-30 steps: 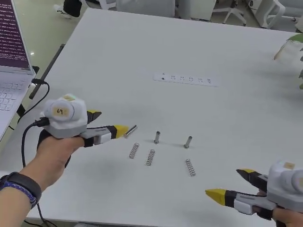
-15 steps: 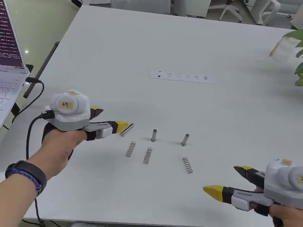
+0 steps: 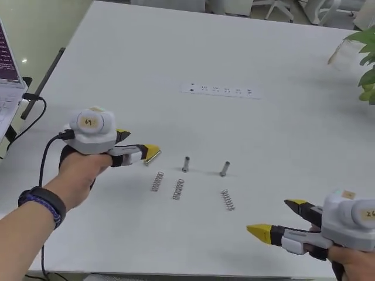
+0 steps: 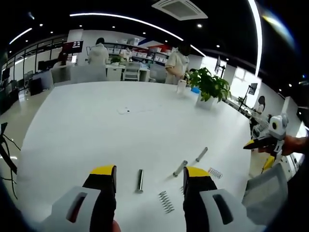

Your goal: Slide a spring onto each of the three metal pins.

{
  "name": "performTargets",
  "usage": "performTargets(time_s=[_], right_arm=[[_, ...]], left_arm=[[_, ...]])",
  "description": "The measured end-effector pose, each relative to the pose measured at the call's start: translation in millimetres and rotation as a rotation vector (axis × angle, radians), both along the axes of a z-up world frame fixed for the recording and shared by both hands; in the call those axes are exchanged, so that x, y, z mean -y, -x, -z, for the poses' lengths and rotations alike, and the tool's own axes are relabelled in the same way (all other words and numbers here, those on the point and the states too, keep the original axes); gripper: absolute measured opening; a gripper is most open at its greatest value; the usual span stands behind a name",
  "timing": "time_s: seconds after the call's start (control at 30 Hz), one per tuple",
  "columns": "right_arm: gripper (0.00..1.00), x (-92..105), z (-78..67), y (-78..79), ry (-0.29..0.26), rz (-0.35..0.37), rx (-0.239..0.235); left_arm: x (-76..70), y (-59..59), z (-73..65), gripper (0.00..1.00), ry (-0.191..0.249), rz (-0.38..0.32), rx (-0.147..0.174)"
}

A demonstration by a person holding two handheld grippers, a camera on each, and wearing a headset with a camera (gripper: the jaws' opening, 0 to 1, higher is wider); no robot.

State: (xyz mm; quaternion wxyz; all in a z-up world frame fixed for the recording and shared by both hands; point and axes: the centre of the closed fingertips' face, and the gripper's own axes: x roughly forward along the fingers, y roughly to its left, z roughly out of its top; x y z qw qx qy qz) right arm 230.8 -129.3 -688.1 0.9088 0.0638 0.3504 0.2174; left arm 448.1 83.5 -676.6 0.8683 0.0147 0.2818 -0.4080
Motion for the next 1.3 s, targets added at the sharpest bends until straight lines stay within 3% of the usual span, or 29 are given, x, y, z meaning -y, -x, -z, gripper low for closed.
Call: performTargets(time_s=[0.7, 1.3], right_arm=[[0.82, -2.9, -1.2, 1.9, -0.002, -0.005, -0.002], [0.82, 1.0, -0.9, 7.8, 0.006, -0.001, -0.008]], left_arm=[[22.3, -16.7, 26.1, 0.45, -0.061, 0.044, -0.046], [29.1, -23.4, 56.7, 0.40, -0.117, 0.047, -0.096]])
